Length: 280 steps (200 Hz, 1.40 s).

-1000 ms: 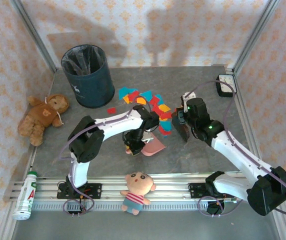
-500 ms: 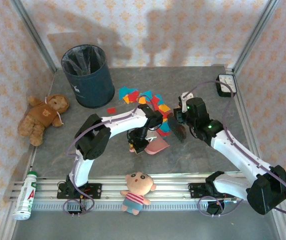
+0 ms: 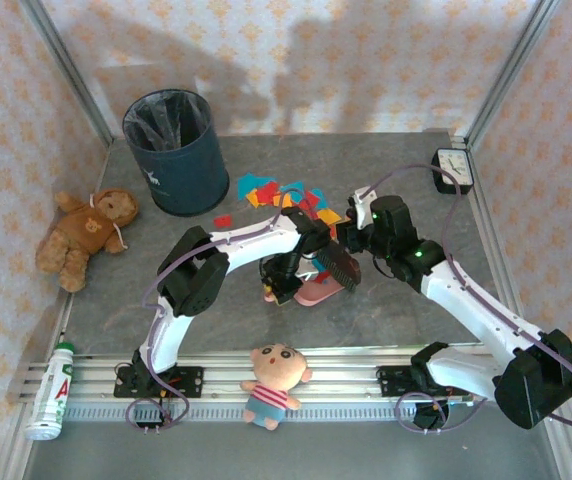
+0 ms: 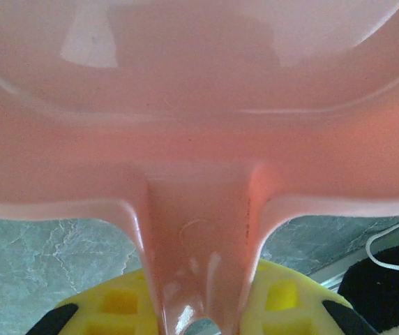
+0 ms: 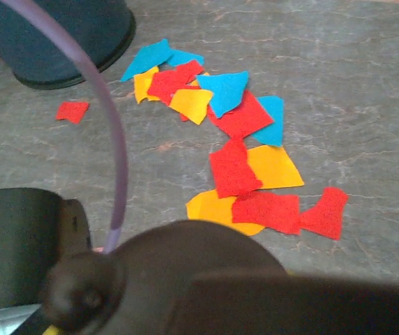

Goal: Sweep away the paper scraps from the table

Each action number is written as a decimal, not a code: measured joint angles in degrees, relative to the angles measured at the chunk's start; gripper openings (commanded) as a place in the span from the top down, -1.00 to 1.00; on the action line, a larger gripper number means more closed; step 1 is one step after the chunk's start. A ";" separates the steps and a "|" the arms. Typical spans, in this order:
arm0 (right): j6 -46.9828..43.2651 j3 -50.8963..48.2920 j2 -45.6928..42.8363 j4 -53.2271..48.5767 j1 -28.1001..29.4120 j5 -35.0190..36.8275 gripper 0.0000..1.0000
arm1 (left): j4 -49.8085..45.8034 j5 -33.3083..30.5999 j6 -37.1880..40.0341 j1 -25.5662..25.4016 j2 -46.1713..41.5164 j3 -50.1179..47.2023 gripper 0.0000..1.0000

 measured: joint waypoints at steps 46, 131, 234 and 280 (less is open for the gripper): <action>0.76 0.07 -1.20 0.00 0.07 0.50 1.00 | 1.40 0.02 0.00 1.25 -0.61 -1.11 1.00; 3.04 0.33 -2.25 3.72 0.17 17.86 1.00 | 2.73 -0.17 0.31 6.14 -7.08 -8.61 1.00; 1.46 4.83 10.32 9.84 0.17 30.45 1.00 | 2.62 -0.15 2.40 9.22 -5.68 -6.23 1.00; 0.35 7.26 14.78 10.10 0.17 31.76 1.00 | 2.43 -0.15 3.26 9.22 -3.13 -4.11 1.00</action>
